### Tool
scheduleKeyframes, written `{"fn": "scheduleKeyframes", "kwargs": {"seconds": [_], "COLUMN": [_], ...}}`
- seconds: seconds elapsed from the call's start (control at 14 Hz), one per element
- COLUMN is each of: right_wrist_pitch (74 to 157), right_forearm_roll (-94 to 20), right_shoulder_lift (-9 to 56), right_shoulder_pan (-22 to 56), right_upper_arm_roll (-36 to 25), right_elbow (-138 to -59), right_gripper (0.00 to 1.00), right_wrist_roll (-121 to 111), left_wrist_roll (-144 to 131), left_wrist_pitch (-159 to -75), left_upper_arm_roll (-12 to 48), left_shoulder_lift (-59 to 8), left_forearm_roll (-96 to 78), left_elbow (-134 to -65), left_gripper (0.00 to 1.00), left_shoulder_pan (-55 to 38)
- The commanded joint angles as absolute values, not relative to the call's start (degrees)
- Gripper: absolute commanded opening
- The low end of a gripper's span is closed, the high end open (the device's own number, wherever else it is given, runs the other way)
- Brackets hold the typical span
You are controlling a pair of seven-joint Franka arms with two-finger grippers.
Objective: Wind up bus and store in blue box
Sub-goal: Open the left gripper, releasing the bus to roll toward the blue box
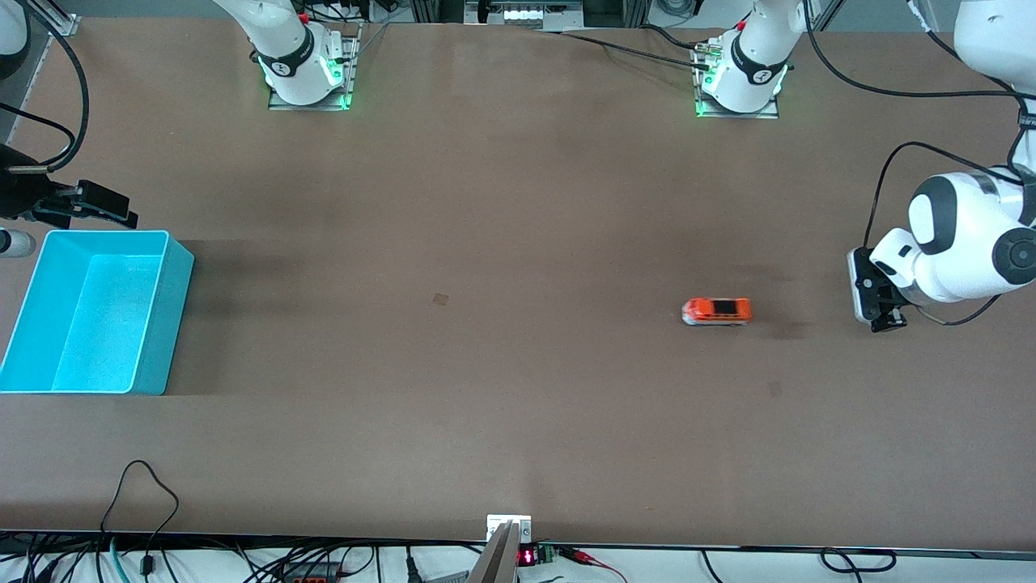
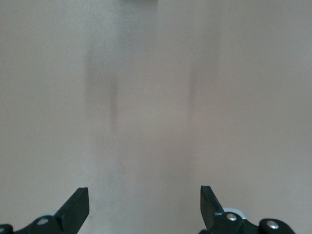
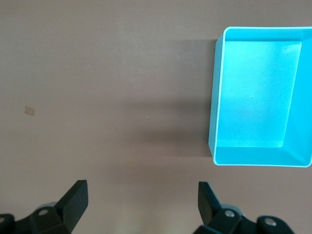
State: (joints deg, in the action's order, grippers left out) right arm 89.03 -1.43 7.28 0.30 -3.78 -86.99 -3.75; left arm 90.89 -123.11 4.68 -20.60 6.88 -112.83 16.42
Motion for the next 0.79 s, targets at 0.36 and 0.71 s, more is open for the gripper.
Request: {"fn": "scheduleKeyframes", "kwargs": {"seconds": [0.36, 0.71], "right_wrist_pitch": [88.8, 88.7], "right_forearm_roll": [-2.1, -1.8], "right_shoulder_lift": [7.3, 7.4], "right_shoulder_pan": [0.3, 0.2], "right_upper_arm_roll": [-3.7, -3.7], "right_elbow": [-86.6, -86.6], "right_gripper": [1.00, 1.00], "right_wrist_roll": [-3.7, -3.8], "left_wrist_roll": [78.3, 69.0], "left_wrist_pitch": [-101.8, -93.5], "left_upper_arm_roll": [5.3, 5.4], "left_shoulder_lift": [-10.8, -10.0], "left_forearm_roll": [7.1, 6.9], "left_elbow": [-104.9, -98.8], "left_gripper": [1.00, 1.00], "left_shoulder_pan": [17.1, 17.1]}}
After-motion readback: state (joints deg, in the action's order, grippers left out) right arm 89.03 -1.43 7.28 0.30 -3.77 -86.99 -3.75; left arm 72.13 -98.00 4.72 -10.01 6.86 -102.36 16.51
